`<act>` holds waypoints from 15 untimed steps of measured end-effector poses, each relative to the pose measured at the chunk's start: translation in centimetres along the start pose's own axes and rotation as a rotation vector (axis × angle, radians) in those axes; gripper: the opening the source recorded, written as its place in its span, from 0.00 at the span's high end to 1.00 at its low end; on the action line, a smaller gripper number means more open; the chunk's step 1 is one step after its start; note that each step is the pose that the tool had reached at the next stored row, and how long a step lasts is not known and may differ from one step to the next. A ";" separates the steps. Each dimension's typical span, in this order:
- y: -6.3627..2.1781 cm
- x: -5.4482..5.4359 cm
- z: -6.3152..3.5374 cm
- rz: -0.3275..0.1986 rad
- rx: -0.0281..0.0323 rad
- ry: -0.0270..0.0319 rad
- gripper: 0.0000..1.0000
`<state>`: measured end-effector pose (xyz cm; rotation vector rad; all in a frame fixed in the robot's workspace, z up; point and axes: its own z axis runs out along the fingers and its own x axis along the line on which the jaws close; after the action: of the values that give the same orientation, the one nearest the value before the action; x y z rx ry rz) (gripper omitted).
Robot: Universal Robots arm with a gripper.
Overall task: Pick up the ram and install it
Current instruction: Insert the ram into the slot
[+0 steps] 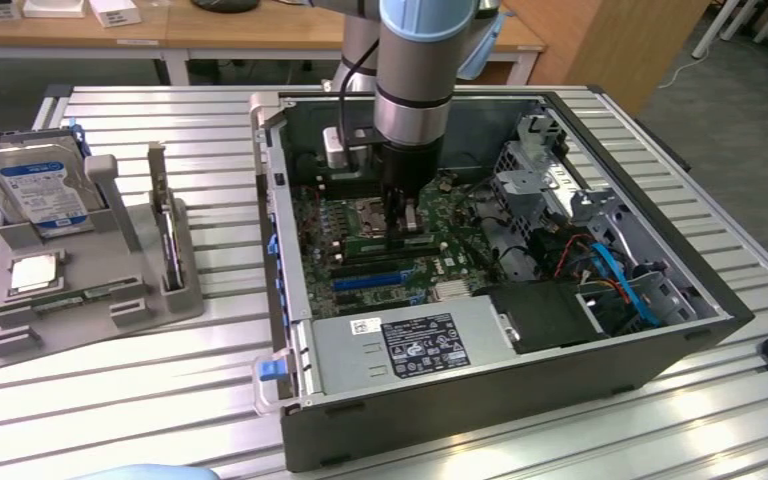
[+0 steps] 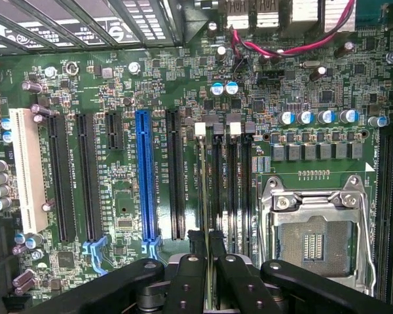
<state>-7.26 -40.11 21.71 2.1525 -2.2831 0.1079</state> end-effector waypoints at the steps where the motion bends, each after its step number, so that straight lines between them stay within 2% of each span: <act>1: 0.00 0.0 0.02 0.000 0.0001 -0.0001 0.87; 15: 0.02 -0.1 0.29 0.000 0.0001 0.0000 0.87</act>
<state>-7.26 -40.01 21.41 2.1526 -2.2831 0.1080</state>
